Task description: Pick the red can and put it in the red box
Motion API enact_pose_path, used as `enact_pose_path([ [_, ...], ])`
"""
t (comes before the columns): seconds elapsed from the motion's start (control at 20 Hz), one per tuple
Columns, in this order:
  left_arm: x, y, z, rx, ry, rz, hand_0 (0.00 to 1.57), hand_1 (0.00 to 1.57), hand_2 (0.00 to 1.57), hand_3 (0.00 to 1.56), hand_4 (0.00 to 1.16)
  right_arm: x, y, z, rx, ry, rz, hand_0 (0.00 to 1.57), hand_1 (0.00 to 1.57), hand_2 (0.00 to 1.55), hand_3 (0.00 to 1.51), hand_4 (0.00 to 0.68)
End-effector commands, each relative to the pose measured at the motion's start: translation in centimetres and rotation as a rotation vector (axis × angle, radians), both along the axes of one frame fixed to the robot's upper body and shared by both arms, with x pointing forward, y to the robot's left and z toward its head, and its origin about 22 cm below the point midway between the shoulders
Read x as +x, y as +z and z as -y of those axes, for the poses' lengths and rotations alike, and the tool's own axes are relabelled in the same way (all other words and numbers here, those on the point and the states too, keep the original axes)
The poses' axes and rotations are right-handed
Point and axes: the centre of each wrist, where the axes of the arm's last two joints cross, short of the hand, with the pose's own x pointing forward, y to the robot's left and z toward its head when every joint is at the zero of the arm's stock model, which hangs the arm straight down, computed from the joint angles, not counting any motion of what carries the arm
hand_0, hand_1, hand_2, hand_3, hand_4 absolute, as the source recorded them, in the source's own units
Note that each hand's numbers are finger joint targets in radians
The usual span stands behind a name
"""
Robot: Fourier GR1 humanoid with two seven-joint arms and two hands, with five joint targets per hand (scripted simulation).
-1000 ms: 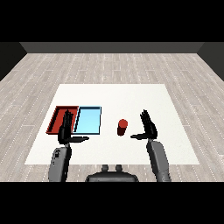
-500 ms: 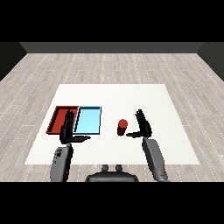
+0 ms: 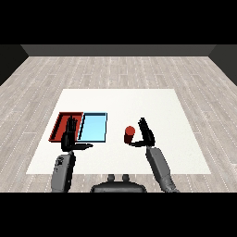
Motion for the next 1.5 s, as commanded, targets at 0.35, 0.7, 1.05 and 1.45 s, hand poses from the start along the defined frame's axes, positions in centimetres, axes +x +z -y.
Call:
enact_pose_path([
  [0.35,-1.0,0.3,0.3,0.013,0.002,0.004,0.0,0.0,0.0,0.0,0.0,2.6,-2.3,-2.2,0.021,-0.018,-0.016,0.0,0.0,0.0,0.0,0.0],
  [0.7,-1.9,0.0,0.0,0.024,0.002,0.004,0.0,0.0,0.0,0.0,0.0,0.2,-3.0,-2.5,0.012,-0.011,-0.052,0.0,0.0,0.0,0.0,0.0],
  [1.05,-0.8,-1.3,-0.6,0.018,0.001,0.015,0.0,0.0,0.0,0.0,0.0,0.1,-3.4,-3.0,0.051,0.012,-0.025,0.0,0.0,0.0,0.0,0.0],
  [1.45,-0.6,0.6,0.7,0.008,-0.015,-0.015,0.0,0.0,0.0,0.0,0.0,1.1,-2.3,-6.0,0.081,0.04,-0.021,0.0,0.0,0.0,0.0,0.0],
])
